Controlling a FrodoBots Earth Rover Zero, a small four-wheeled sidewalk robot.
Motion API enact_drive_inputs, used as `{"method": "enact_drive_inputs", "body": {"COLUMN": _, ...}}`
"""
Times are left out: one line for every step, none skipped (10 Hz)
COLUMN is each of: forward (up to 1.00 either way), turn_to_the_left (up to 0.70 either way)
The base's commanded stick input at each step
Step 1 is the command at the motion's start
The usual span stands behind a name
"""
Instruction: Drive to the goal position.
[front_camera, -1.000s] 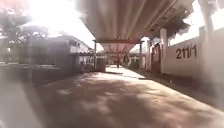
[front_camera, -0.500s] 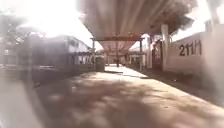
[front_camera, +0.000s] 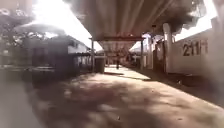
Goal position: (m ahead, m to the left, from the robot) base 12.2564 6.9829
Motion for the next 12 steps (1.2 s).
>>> {"method": "enact_drive_inputs", "body": {"forward": 0.7, "turn_to_the_left": 0.0}}
{"method": "enact_drive_inputs", "body": {"forward": 0.7, "turn_to_the_left": 0.0}}
{"method": "enact_drive_inputs", "body": {"forward": 0.7, "turn_to_the_left": 0.0}}
{"method": "enact_drive_inputs", "body": {"forward": 0.7, "turn_to_the_left": 0.0}}
{"method": "enact_drive_inputs", "body": {"forward": 0.7, "turn_to_the_left": 0.0}}
{"method": "enact_drive_inputs", "body": {"forward": 0.7, "turn_to_the_left": 0.0}}
{"method": "enact_drive_inputs", "body": {"forward": 0.7, "turn_to_the_left": 0.0}}
{"method": "enact_drive_inputs", "body": {"forward": 0.7, "turn_to_the_left": 0.0}}
{"method": "enact_drive_inputs", "body": {"forward": 0.7, "turn_to_the_left": 0.0}}
{"method": "enact_drive_inputs", "body": {"forward": 0.7, "turn_to_the_left": 0.0}}
{"method": "enact_drive_inputs", "body": {"forward": 0.7, "turn_to_the_left": 0.0}}
{"method": "enact_drive_inputs", "body": {"forward": 0.7, "turn_to_the_left": 0.0}}
